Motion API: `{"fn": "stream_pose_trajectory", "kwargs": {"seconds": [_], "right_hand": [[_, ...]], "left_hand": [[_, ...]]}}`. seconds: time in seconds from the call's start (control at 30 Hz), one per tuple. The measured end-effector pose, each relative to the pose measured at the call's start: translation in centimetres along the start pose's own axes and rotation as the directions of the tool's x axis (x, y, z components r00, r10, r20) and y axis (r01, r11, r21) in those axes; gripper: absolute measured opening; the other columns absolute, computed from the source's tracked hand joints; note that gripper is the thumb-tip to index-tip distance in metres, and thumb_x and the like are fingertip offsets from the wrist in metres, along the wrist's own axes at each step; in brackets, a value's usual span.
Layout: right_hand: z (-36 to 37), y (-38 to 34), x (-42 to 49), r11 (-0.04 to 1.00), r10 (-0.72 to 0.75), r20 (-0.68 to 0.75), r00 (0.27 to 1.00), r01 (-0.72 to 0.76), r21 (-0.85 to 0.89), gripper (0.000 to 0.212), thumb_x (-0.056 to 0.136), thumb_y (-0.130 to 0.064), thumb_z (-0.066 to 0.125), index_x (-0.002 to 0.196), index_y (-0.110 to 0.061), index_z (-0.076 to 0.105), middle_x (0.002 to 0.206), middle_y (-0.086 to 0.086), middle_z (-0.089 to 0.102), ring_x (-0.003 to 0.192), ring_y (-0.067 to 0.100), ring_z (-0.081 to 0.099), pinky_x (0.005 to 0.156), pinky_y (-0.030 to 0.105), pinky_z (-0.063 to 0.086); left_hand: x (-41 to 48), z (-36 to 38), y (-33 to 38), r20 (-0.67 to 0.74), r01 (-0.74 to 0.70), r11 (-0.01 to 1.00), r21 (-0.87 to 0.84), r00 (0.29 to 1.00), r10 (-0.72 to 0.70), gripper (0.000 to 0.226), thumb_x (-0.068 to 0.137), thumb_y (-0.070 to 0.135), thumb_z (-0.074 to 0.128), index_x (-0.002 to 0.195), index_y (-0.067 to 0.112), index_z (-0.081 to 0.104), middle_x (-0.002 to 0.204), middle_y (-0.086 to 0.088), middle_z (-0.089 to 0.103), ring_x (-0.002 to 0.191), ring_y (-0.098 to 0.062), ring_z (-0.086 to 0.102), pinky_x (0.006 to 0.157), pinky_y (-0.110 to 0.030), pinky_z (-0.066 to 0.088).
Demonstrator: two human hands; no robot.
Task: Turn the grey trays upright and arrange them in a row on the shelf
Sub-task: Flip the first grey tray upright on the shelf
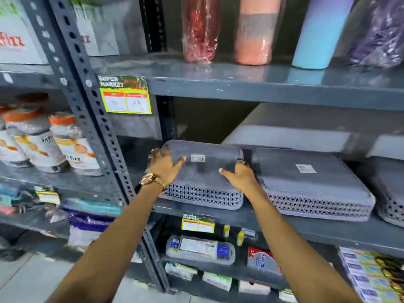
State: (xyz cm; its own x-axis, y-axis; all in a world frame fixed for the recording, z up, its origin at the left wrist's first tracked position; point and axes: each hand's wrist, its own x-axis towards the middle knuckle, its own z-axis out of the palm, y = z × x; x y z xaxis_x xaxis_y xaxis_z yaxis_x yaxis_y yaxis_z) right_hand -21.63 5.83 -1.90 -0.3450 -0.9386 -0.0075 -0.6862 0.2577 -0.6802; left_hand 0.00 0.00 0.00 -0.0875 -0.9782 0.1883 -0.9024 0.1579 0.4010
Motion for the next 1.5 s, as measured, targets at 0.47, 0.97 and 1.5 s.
{"fn": "stream_pose_trajectory", "kwargs": {"seconds": [0.47, 0.97, 1.5], "right_hand": [[1.8, -2.0, 3.7, 0.911, 0.312, -0.123, 0.942, -0.260, 0.321, 0.110, 0.071, -0.087, 0.011, 0.149, -0.011, 0.030, 0.153, 0.021, 0.034, 0.139, 0.040, 0.033, 0.115, 0.053, 0.025], [-2.3, -2.7, 0.2, 0.707, 0.402, -0.230, 0.886, -0.141, 0.693, 0.081, 0.083, -0.077, 0.021, 0.145, -0.028, 0.037, 0.156, 0.005, 0.034, 0.143, 0.030, 0.031, 0.118, 0.052, 0.022], [-0.8, 1.1, -3.4, 0.912, 0.411, -0.080, 0.908, -0.411, 0.021, 0.010, 0.091, -0.005, 0.043, 0.088, -0.001, 0.052, 0.094, 0.019, 0.055, 0.090, 0.033, 0.055, 0.081, 0.038, 0.045]], "left_hand": [[4.1, 3.6, -3.6, -0.084, 0.305, 0.917, -0.259, 0.938, -0.336, 0.097, 0.086, 0.070, 0.033, 0.152, 0.005, 0.004, 0.151, -0.024, 0.033, 0.137, -0.039, 0.032, 0.109, -0.053, 0.027], [4.9, -0.5, -4.3, 0.122, 0.236, 0.244, -0.940, 0.906, -0.406, 0.120, 0.051, 0.100, 0.027, 0.149, 0.030, 0.027, 0.155, 0.002, 0.034, 0.142, -0.023, 0.033, 0.117, -0.051, 0.024], [-1.1, 1.1, -3.4, 0.066, 0.328, 0.932, -0.156, 0.945, -0.321, 0.063, 0.087, 0.058, 0.048, 0.116, 0.002, 0.050, 0.119, -0.022, 0.061, 0.109, -0.040, 0.059, 0.089, -0.045, 0.047]]}}
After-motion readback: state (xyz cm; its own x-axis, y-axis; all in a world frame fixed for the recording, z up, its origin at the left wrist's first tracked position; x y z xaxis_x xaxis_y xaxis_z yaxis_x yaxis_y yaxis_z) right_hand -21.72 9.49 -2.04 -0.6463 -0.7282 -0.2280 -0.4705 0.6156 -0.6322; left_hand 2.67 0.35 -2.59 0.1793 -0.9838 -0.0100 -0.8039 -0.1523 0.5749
